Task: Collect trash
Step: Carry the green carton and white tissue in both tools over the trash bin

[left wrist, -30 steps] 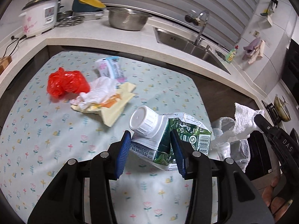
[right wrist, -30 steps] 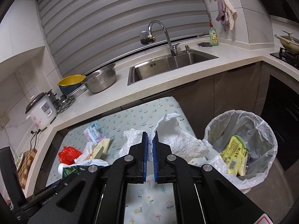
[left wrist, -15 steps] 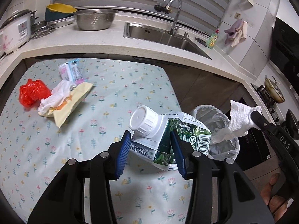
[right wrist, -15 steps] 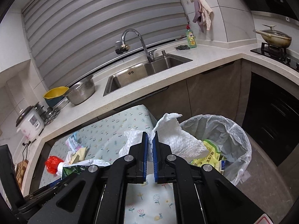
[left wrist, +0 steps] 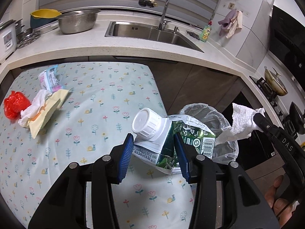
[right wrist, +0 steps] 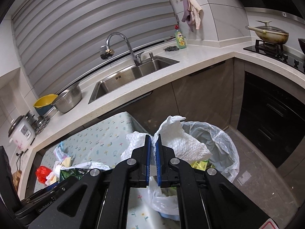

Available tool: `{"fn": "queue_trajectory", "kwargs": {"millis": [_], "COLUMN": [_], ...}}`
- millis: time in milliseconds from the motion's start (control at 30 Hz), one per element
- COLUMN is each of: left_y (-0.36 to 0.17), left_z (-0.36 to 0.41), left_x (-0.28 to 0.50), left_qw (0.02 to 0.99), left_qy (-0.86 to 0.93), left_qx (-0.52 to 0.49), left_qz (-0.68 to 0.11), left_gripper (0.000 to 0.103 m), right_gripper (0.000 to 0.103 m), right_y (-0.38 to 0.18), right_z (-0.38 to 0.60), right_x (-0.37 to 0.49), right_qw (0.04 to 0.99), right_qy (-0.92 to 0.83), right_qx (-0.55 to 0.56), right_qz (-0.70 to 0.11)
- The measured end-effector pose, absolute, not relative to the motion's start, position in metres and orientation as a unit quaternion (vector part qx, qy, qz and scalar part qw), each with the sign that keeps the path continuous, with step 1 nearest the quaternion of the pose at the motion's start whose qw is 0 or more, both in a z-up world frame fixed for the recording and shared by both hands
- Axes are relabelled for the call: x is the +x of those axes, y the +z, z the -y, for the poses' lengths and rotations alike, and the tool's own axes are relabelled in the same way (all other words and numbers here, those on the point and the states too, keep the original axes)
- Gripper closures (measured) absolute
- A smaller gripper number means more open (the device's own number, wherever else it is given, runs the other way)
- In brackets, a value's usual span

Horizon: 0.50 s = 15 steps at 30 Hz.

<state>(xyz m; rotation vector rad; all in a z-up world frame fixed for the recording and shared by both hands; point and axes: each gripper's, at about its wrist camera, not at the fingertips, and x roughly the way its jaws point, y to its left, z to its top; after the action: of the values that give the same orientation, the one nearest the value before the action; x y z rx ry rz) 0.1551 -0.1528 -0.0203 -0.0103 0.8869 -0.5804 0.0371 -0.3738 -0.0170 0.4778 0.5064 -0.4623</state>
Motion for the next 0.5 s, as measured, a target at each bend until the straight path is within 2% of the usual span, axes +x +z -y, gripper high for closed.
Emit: {"fn": "queue_trajectory", "kwargs": {"millis": [500], "left_y": [-0.041], "left_z": [0.234], "left_x": [0.157], "left_qw": [0.84], "left_qy": [-0.323], "left_qx": [0.031], "left_qz": [-0.435], "left_gripper": [0.061], "right_gripper": [0.098], "right_y": [-0.042], "right_z": [0.422], "right_x": [0.029], "right_qw": [0.897], "right_qy": [-0.26], "right_qx": [0.248], "right_qz": [-0.257]}}
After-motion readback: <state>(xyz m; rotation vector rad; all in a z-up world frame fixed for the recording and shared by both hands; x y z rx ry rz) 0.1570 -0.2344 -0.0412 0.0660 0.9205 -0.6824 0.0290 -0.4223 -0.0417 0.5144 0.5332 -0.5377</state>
